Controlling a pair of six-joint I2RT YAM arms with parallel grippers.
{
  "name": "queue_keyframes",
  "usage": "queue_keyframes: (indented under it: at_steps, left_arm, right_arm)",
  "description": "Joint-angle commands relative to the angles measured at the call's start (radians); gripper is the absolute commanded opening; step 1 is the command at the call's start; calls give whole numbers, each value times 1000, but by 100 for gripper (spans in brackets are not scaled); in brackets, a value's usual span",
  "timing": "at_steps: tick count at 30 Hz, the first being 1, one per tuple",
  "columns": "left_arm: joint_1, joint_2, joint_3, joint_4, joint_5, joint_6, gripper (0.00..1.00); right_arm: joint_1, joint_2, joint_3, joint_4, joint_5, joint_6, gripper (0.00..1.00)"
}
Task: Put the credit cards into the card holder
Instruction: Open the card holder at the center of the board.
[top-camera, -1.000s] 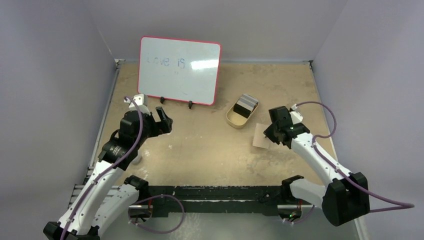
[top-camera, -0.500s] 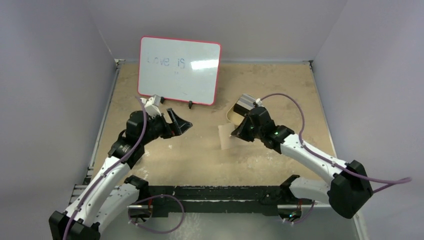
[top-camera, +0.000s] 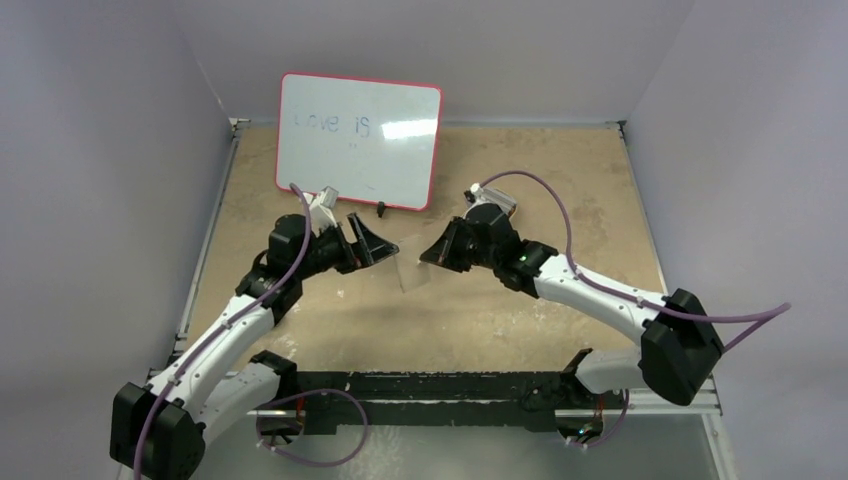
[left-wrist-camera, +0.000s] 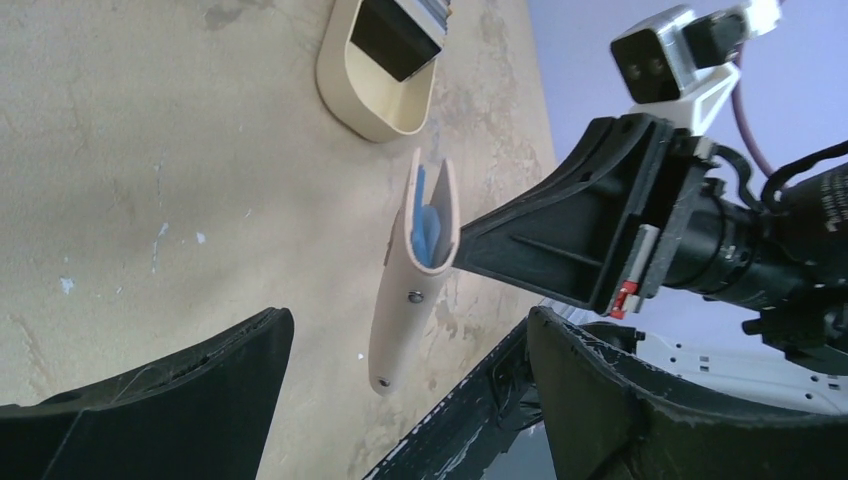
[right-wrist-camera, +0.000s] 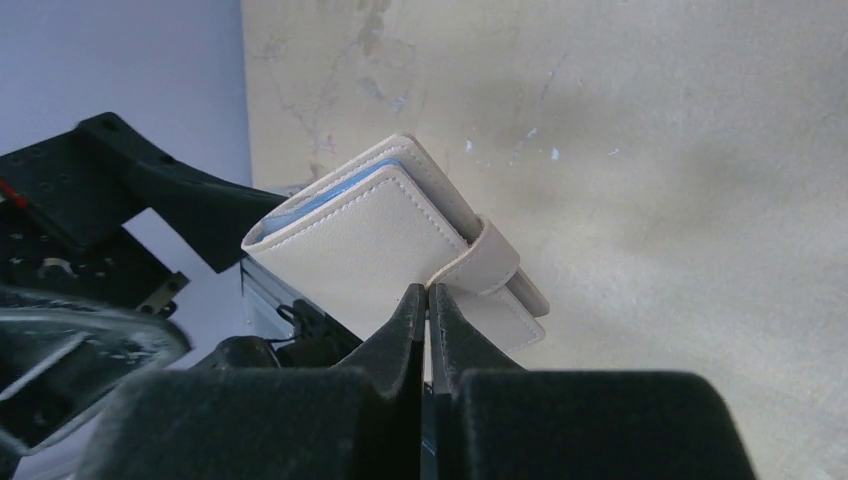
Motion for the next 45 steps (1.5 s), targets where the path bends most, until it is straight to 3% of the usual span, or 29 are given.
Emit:
queue_keyframes:
  at_steps: [1, 6, 8, 11, 15, 20, 24, 30, 35, 36, 41, 45]
  left_arm:
    - [6, 19, -17, 74, 13, -18, 84]
    - [6, 61, -21, 110, 6, -41, 77]
    - [5, 72, -29, 133, 0, -52, 69]
    - [3, 75, -41, 153, -15, -67, 46]
    - [4, 68, -34, 125, -28, -29, 0]
    - [3, 88, 23, -44, -92, 82, 0]
    - [3, 118, 51, -89, -112, 99, 0]
    - [3, 141, 68, -63, -41, 85, 0]
    - [4, 119, 88, -124, -39, 135, 0]
    - [4, 120, 84, -131, -53, 134, 4]
    - [4, 214, 81, -186, -125, 100, 51]
    - [3, 238, 86, -213, -169, 110, 70]
  right_arm:
    - [11, 13, 63, 86, -44, -19, 0]
    - [11, 29, 51, 136, -78, -35, 0]
    - [11, 39, 39, 164, -103, -43, 0]
    - [11, 57, 33, 187, -133, -63, 0]
    - [11, 68, 46, 187, -160, -153, 0]
    - [11, 26, 42, 52, -105, -301, 0]
    - [11, -37, 28, 22, -44, -379, 0]
    - [12, -55, 3, 33, -75, -404, 0]
    - [7, -107, -35, -14, 30, -365, 0]
    - [6, -109, -42, -17, 39, -358, 0]
    - [9, -69, -137, 108, -82, -321, 0]
    - [11, -54, -197, 174, -130, -273, 0]
